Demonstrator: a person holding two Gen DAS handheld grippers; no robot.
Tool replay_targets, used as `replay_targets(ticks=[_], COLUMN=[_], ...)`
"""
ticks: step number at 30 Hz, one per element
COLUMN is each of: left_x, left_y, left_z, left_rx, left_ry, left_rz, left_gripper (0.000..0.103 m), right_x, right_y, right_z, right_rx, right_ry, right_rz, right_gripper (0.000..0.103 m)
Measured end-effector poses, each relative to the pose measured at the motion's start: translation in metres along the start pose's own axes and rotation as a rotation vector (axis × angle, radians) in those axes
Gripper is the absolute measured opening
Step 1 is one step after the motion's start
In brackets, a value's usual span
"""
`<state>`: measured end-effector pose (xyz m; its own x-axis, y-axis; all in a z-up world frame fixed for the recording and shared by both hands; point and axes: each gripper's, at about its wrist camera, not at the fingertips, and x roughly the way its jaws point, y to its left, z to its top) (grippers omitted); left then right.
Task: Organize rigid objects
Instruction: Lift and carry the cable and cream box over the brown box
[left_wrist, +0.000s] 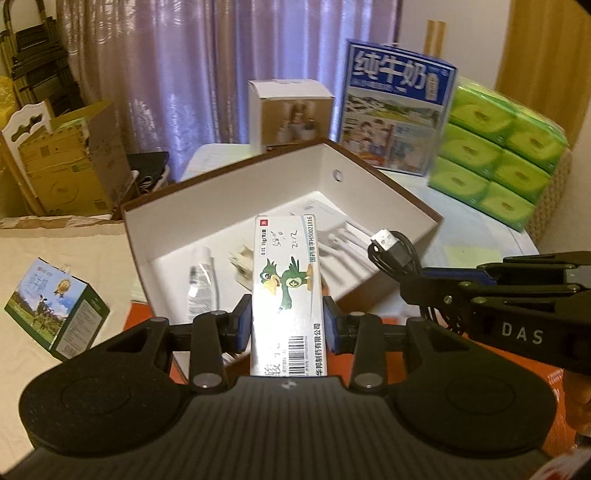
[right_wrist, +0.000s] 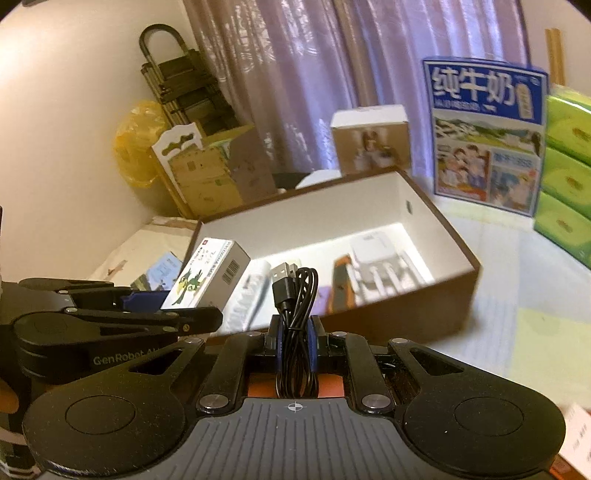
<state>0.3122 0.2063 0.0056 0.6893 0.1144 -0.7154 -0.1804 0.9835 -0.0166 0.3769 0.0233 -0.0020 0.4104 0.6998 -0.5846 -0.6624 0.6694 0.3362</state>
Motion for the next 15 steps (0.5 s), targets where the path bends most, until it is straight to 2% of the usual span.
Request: replay_targets(ticks=[15], left_x=[0.059], left_y=[0.045], left_z=[0.038], left_rx=[-0.048], left_ry=[0.036], left_rz=[0.06], left_gripper=[0.034], right_x=[0.089], right_y=[0.007], right_z=[0.05], right_rx=[-0.052], right_ry=[0.049], right_rz=[0.005], right_gripper=[0.01])
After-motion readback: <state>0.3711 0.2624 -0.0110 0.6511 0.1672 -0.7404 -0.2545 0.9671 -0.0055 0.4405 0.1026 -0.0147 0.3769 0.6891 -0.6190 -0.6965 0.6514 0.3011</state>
